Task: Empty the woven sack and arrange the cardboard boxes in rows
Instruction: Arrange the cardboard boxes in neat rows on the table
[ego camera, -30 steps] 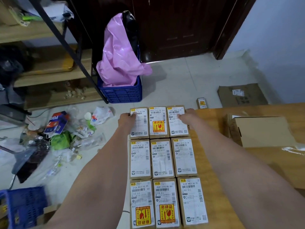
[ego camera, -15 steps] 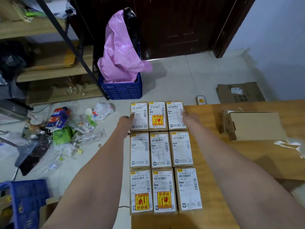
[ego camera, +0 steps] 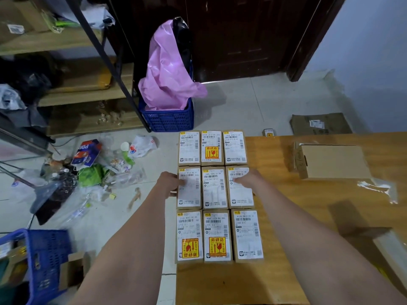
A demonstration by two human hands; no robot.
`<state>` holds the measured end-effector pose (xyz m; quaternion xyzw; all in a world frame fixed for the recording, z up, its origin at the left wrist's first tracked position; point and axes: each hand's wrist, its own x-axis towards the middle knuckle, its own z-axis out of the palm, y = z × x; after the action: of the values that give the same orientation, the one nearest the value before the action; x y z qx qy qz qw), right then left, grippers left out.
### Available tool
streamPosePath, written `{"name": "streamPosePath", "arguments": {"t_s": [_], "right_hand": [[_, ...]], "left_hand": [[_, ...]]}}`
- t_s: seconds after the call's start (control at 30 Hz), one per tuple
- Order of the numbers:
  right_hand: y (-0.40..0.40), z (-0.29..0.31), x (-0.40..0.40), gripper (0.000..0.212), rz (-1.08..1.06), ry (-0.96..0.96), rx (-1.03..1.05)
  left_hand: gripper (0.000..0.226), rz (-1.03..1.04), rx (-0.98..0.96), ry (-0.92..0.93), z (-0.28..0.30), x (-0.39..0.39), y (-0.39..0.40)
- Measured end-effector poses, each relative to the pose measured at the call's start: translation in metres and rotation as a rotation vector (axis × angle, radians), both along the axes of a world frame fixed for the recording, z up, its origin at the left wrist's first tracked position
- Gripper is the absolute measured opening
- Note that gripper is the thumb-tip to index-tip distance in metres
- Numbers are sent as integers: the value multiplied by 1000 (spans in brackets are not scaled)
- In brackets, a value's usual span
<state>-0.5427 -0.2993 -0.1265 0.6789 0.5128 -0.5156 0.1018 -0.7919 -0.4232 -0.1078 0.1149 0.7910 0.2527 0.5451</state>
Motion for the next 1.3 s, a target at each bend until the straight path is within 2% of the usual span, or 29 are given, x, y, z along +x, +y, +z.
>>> {"name": "streamPosePath", "arguments": {"t_s": [0.13, 0.23, 0.33, 0.43, 0.5, 0.6, 0.67, 0.73, 0.9, 1.13, 1.3], "right_hand": [[-9, 16, -6, 87, 18, -36, 31], [-18, 27, 0, 87, -24, -36, 41], [-35, 35, 14, 94, -73, -25, 31], [-63, 41, 35, 98, -19, -9, -54], [-85, 43, 50, 92, 73, -36, -102], [-109, 40, 67, 86, 165, -78, -196], [-120, 41, 71, 71, 155, -46, -216], [-128, 49, 69, 61, 136, -39, -194], [-136, 48, 64, 69, 95, -17, -131], [-144, 52, 59, 57, 71, -12, -28], [-146, 44, 59, 65, 40, -9, -9]], "left_hand": [[25, 18, 31, 0, -1, 1, -5], [29, 29, 32, -16, -1, 5, -16], [32, -47, -16, -48, 5, 9, -34], [40, -131, -74, -97, 11, 13, -56], [46, -154, -90, -84, 14, 18, -70], [41, -164, -117, -55, 17, 29, -89], [38, -180, -149, -44, 16, 36, -101], [36, -181, -154, -33, 13, 42, -110], [31, -108, -86, -22, 11, 53, -122], [22, -91, -61, 4, 9, 57, -127], [25, -56, -37, 4, 5, 59, -131]]}}
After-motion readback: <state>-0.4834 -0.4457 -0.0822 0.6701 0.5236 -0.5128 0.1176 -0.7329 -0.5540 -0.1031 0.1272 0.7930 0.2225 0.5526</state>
